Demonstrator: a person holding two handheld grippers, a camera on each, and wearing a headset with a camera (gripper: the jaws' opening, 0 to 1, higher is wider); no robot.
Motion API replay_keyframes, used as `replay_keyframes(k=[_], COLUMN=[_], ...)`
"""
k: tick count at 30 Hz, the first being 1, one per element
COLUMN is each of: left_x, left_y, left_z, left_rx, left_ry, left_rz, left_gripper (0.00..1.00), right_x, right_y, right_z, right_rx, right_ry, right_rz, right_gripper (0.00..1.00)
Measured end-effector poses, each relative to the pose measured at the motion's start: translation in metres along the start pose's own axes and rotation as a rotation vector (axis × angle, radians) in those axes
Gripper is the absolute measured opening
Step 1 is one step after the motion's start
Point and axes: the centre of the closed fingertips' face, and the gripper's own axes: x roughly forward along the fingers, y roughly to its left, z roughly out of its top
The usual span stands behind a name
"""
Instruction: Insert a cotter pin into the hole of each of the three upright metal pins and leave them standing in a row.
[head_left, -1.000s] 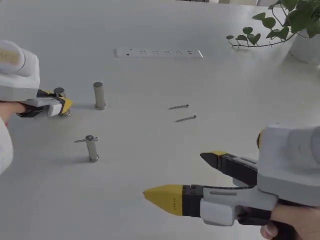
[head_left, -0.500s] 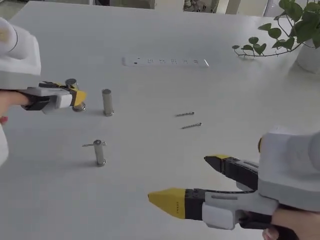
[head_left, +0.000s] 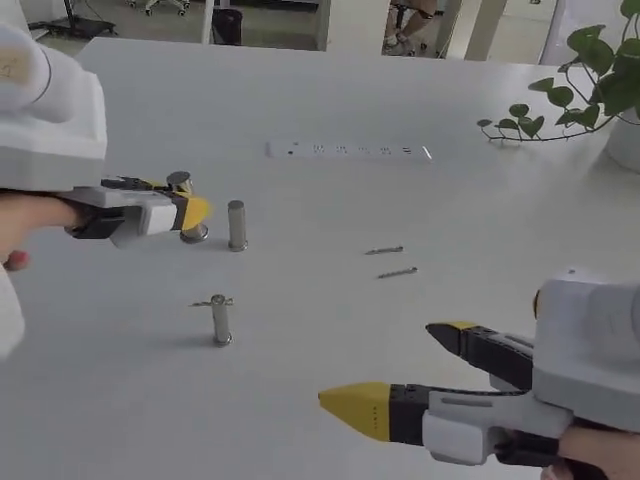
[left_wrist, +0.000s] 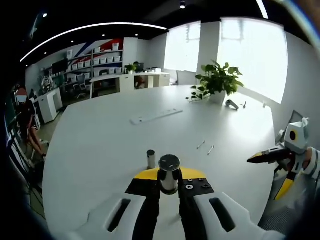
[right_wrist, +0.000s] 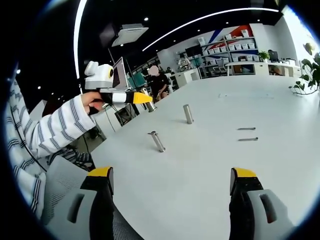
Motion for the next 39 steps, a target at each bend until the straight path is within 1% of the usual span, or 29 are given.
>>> replay_keyframes(k=[2, 4, 5, 8, 9, 11, 13, 17, 22, 25, 29, 33, 39], left_x=[-0.003, -0.008, -0.009, -0.011, -0.012, -0.012, -0.012, -0.011, -0.006, -0.002, 0.003, 0.008, 0.013], left_y=[-0.006, -0.016, -0.019, -0.034, -0.037, -0.043, -0.050, -0.055, -0.068, -0.075, -0.081, -0.086, -0.092], left_z=[0.000, 0.000, -0.001, -0.002, -0.003, -0.006, -0.010, -0.018, -0.036, -0.047, -0.056, -0.064, -0.077], left_rx=[-0.003, -0.001, 0.001, 0.020, 0.020, 0.021, 0.018, 0.022, -0.007, -0.010, -0.020, 0.010, -0.012], left_ry=[0.001, 0.003, 0.003, -0.009, -0.010, -0.009, 0.001, 0.012, 0.046, 0.067, 0.085, 0.110, 0.132], left_rz=[-0.008, -0.015, -0.018, -0.030, -0.033, -0.041, -0.053, -0.057, -0.082, -0.085, -0.091, -0.079, -0.078], left_gripper=[0.09, 0.09, 0.09, 0.09, 0.09, 0.09, 0.09, 0.09, 0.09, 0.09, 0.09, 0.09, 0.09], right_x=[-0.001, -0.001, -0.001, 0.000, -0.001, -0.001, -0.002, -0.004, -0.005, -0.005, -0.005, -0.005, -0.005], right_y=[0.000, 0.001, 0.001, 0.001, 0.001, 0.001, 0.001, 0.001, 0.002, 0.002, 0.002, 0.003, 0.003], right_z=[0.001, 0.002, 0.003, 0.002, 0.002, 0.001, 0.001, 0.004, 0.005, 0.005, 0.005, 0.005, 0.005], right_rx=[-0.003, -0.007, -0.008, -0.020, -0.022, -0.025, -0.027, -0.030, -0.036, -0.036, -0.040, -0.043, -0.046], right_ry=[-0.004, -0.010, -0.010, -0.003, -0.002, 0.002, 0.000, -0.011, -0.016, -0.017, -0.014, -0.011, -0.006], right_rz=[-0.001, 0.000, 0.001, 0.000, -0.001, -0.003, -0.003, -0.004, -0.002, -0.002, -0.001, 0.002, 0.002], right_gripper=[0.96, 0.96, 0.96, 0.96, 0.96, 0.95, 0.95, 0.95, 0.95, 0.95, 0.95, 0.95, 0.94])
